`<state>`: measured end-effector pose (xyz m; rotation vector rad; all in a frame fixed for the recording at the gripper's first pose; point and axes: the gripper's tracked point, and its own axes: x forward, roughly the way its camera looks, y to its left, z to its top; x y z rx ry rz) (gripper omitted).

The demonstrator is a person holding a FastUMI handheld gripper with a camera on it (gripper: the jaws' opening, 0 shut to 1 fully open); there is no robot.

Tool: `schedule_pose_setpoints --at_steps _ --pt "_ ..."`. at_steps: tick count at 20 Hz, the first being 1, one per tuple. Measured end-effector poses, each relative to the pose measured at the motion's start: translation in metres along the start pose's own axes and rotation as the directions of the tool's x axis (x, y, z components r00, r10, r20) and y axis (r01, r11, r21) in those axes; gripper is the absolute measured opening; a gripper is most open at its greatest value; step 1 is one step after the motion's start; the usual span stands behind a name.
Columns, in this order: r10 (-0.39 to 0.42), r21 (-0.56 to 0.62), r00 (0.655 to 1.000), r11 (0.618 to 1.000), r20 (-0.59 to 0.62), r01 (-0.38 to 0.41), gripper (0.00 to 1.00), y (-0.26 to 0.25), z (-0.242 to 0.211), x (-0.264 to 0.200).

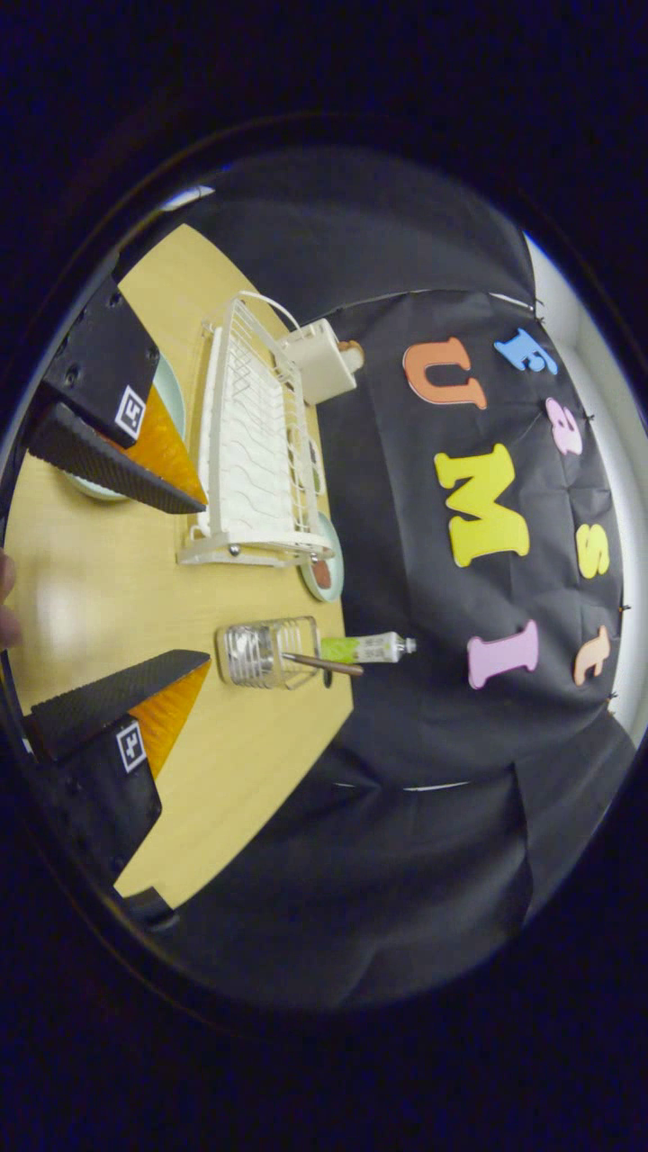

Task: Take the plate from the dish rack, then take the spoon from the basket and place it into the plate.

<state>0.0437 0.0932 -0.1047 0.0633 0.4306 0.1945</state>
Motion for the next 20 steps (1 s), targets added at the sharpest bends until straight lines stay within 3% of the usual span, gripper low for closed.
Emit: schedule_pose_setpoints --at_steps 4,8,20 --pt "-0.048 -0.029 0.988 0.998 0.149 0.053 1.00 -0.029 0.029 -0.023" --pt "-0.069 -0.008 0.977 0.997 0.200 0.072 1.00 -0.054 0.045 -0.020" --pt "-0.027 -0.036 0.997 0.999 0.078 0.029 1.00 -0.072 0.087 0.117"
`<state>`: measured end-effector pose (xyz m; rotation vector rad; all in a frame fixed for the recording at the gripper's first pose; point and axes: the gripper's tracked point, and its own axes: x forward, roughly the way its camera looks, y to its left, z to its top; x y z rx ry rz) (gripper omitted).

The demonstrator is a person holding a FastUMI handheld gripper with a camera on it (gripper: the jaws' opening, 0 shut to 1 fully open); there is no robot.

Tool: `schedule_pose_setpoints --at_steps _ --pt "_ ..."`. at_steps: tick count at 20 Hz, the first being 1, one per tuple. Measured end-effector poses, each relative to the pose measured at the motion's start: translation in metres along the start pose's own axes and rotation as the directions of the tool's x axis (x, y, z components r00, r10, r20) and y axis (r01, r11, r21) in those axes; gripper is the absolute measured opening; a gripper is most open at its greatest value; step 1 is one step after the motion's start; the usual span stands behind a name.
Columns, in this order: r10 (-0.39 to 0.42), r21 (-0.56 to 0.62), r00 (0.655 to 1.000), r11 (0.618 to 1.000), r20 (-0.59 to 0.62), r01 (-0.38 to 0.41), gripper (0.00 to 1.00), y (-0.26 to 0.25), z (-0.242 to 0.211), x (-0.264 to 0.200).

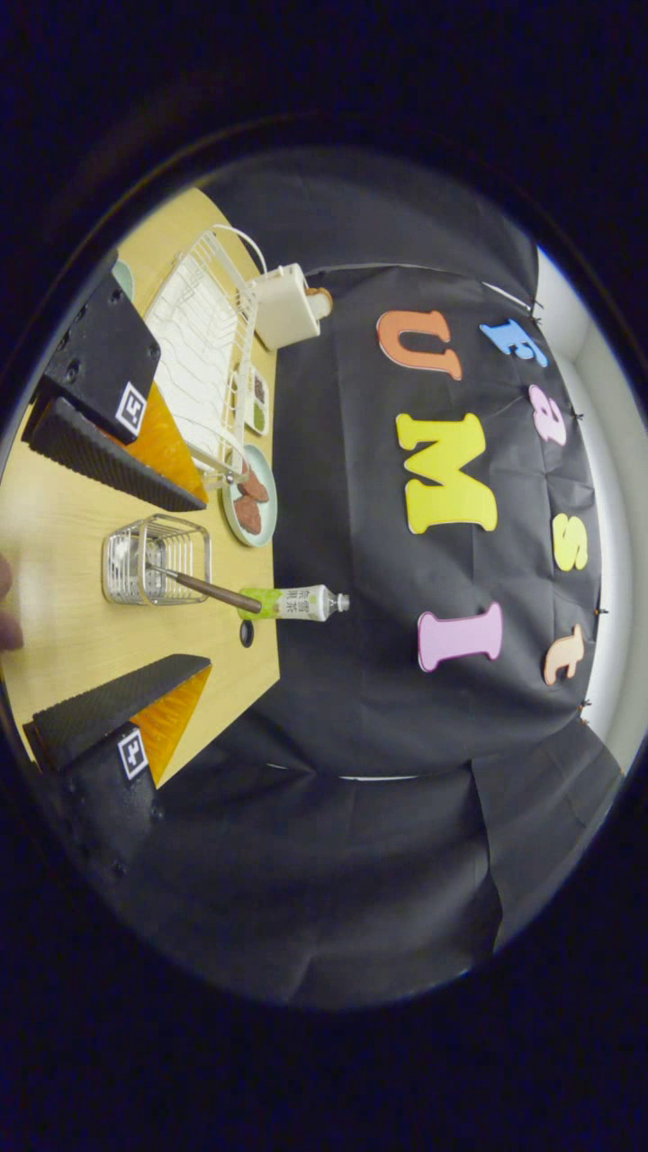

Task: Take the plate from the dish rack, then take the spoon from the basket and place it into the plate.

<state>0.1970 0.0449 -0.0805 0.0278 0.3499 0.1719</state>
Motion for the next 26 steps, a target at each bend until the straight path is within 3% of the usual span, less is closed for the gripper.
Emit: schedule_pose_setpoints --at_steps 8,15,19,24,26 --pt "0.011 0.102 0.997 0.995 -0.076 -0.003 1.00 -0.011 0.012 0.086" --pt "0.032 0.169 0.992 0.986 -0.122 -0.011 1.00 -0.005 0.009 0.126" --pt "0.039 0.191 0.990 0.981 -0.138 -0.012 0.79 -0.003 0.006 0.132" --pt "0.035 0.217 0.992 0.976 -0.124 -0.007 0.32 -0.007 0.014 0.126" --pt "0.047 0.239 0.992 0.971 -0.116 -0.018 0.21 -0.004 0.017 0.119"
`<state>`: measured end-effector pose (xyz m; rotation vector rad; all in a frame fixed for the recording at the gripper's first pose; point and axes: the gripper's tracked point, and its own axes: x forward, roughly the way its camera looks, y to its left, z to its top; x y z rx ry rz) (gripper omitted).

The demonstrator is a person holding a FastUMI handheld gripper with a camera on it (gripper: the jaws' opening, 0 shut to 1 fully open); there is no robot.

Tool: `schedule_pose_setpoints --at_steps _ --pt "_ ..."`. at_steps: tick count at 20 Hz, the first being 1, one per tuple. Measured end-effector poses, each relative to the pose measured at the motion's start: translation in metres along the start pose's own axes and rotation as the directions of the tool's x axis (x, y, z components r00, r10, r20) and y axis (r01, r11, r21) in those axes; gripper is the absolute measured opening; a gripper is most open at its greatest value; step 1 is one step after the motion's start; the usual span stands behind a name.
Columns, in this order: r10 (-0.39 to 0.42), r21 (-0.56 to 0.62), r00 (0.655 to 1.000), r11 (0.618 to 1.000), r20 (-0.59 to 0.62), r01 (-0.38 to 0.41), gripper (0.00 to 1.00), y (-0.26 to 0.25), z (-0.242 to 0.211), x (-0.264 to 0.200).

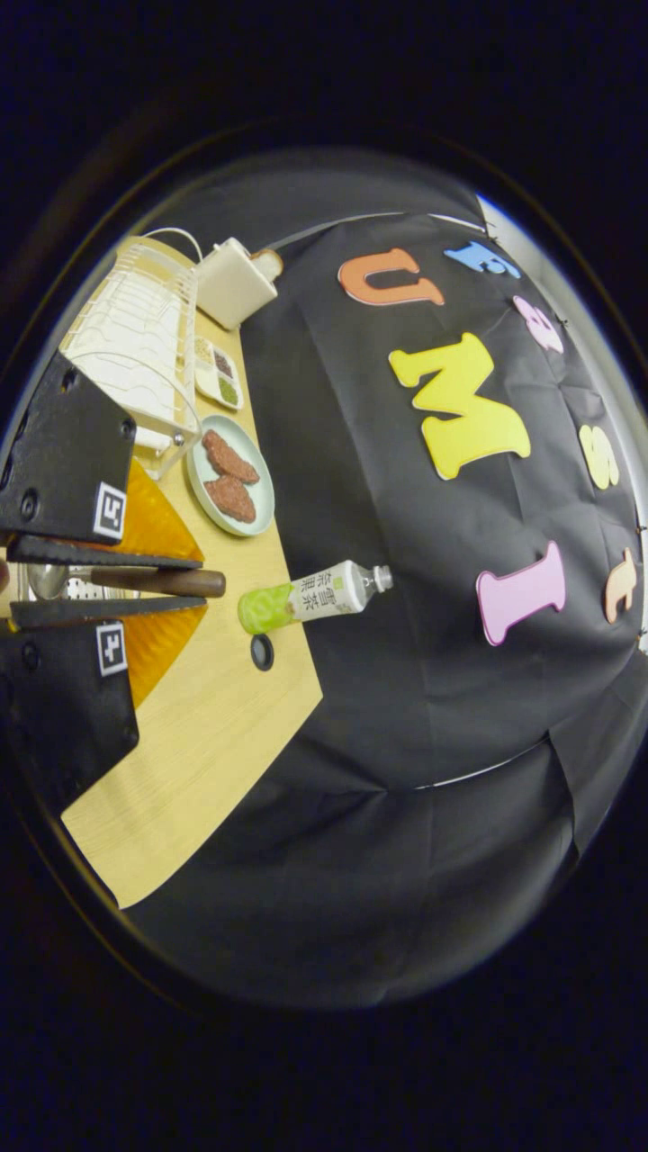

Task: Take the plate from the dish rack, then take the spoon from the basket and place it into the plate.

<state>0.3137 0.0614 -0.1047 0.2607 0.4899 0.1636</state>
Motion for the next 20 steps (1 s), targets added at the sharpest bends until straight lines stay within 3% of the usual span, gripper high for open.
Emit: schedule_pose_setpoints --at_steps 11,20 --pt "-0.011 -0.011 0.982 1.000 0.187 0.013 0.12 0.011 0.042 -0.081" --pt "0.047 -0.072 0.933 0.997 0.357 -0.022 0.11 0.060 0.071 -0.197"
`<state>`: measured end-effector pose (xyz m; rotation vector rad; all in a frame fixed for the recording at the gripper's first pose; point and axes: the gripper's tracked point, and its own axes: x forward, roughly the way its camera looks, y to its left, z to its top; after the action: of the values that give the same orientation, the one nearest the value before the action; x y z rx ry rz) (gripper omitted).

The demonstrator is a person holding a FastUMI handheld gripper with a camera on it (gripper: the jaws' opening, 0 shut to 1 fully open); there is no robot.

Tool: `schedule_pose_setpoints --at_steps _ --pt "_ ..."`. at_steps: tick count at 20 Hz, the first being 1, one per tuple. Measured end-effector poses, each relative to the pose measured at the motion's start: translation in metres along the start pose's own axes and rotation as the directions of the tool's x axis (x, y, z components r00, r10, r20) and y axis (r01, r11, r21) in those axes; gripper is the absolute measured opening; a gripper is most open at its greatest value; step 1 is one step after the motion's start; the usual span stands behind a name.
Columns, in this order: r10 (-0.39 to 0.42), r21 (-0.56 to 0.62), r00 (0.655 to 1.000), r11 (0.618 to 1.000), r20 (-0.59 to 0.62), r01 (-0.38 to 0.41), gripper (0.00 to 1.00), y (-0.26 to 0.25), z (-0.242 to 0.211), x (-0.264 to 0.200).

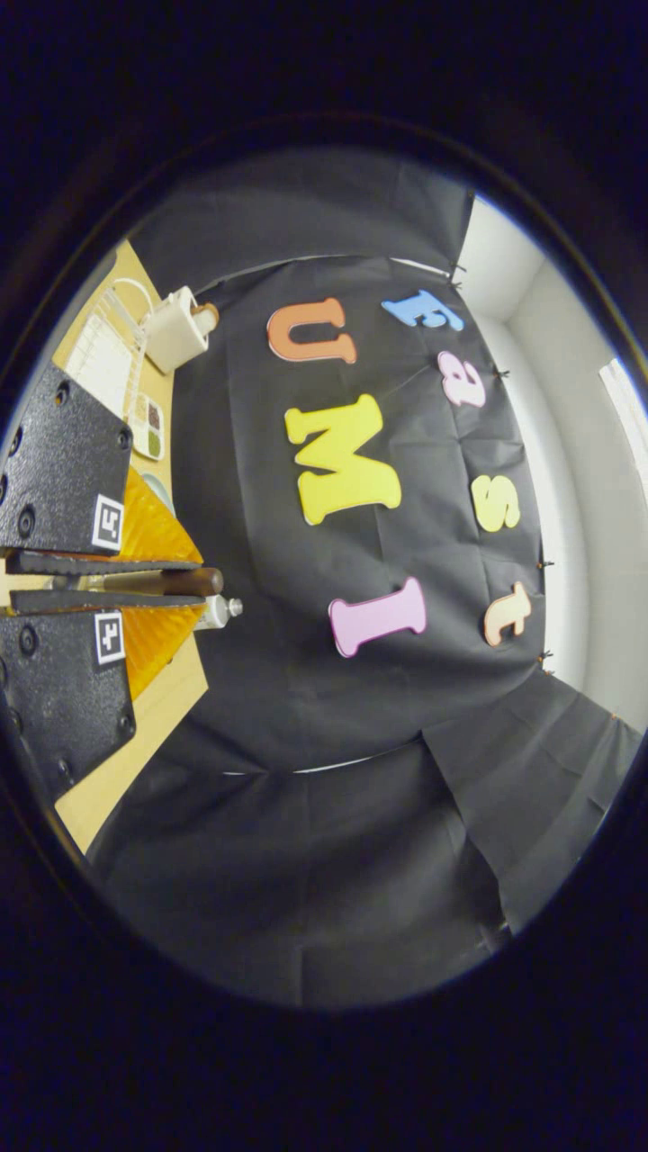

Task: Take the plate from the dish rack, then take the spoon from the basket and place it into the plate.

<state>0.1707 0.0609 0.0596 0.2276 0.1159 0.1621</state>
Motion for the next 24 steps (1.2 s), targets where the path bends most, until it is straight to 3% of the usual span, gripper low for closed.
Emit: schedule_pose_setpoints --at_steps 7,12,17,24 --pt "0.076 -0.007 0.997 0.997 -0.023 -0.077 0.11 0.048 -0.021 -0.074" --pt "0.145 0.062 0.988 0.988 -0.051 -0.142 0.11 0.080 -0.052 -0.110" --pt "0.207 0.128 0.969 0.973 -0.135 -0.191 0.11 0.119 -0.107 -0.116" --pt "0.249 0.330 0.937 0.930 -0.245 -0.161 0.11 0.149 -0.186 -0.103"
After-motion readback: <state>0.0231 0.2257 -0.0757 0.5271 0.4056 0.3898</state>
